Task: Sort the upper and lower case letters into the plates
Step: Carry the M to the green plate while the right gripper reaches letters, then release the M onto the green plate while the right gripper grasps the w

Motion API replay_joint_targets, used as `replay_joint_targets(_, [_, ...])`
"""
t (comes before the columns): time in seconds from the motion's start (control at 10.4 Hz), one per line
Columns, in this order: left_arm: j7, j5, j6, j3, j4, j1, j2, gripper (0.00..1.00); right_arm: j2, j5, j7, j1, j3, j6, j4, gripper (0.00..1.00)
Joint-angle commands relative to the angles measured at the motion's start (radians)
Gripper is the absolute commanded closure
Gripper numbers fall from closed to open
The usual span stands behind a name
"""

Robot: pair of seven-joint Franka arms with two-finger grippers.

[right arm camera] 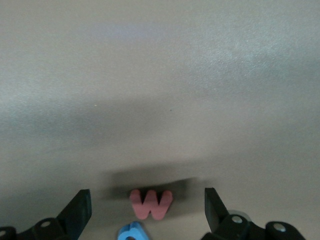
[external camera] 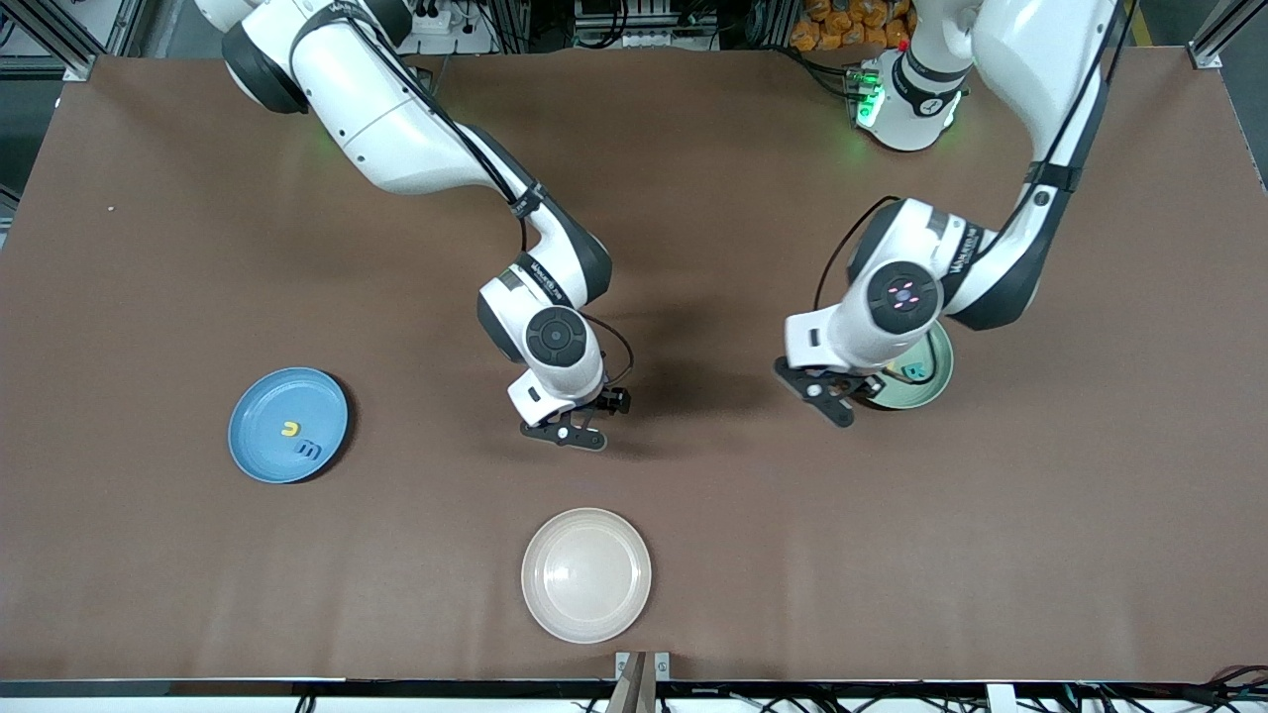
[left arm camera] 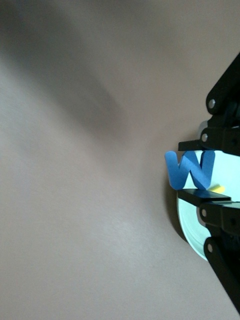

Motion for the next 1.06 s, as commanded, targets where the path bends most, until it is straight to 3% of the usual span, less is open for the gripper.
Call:
replay_joint_targets(0.0, [0.104, -0.023, 0.149, 0.048, -0.181, 0.017, -0.067, 0.99, -0.013, 0.024, -0.034, -0.021, 0.015, 0.012, -0.038, 0.0])
replay_joint_targets(0.29, [0.109, -0.07, 0.214, 0.083, -0.283, 0.049, -0.066, 0.99, -0.039, 0.044, 0.014, -0.021, 0.021, 0.098, -0.122, 0.0])
replay_joint_targets(0.48, [0.108, -0.107, 0.214, 0.088, -0.315, 0.056, -0.081, 0.93, -0.042, 0.044, 0.049, -0.021, 0.027, 0.098, -0.123, 0.0])
replay_joint_targets(0.58, [0.108, -0.152, 0.214, 0.088, -0.315, 0.054, -0.08, 0.8, -0.046, 0.044, 0.051, -0.021, 0.027, 0.098, -0.126, 0.0])
replay_joint_targets(0.67, [0.099, -0.17, 0.214, 0.088, -0.315, 0.048, -0.08, 0.01, -0.05, 0.044, 0.049, -0.023, 0.027, 0.094, -0.127, 0.0])
replay_joint_targets(0.77, [0.098, -0.193, 0.214, 0.088, -0.318, 0.05, -0.08, 0.0, -0.056, 0.044, 0.049, -0.026, 0.027, 0.09, -0.13, 0.05])
replay_joint_targets(0.86, [0.098, -0.216, 0.214, 0.088, -0.318, 0.048, -0.078, 0.0, -0.063, 0.046, 0.051, -0.026, 0.027, 0.089, -0.13, 0.74])
replay_joint_targets(0.96, [0.097, -0.245, 0.214, 0.088, -0.317, 0.045, -0.075, 0.0, -0.069, 0.046, 0.049, -0.032, 0.029, 0.089, -0.136, 1.0])
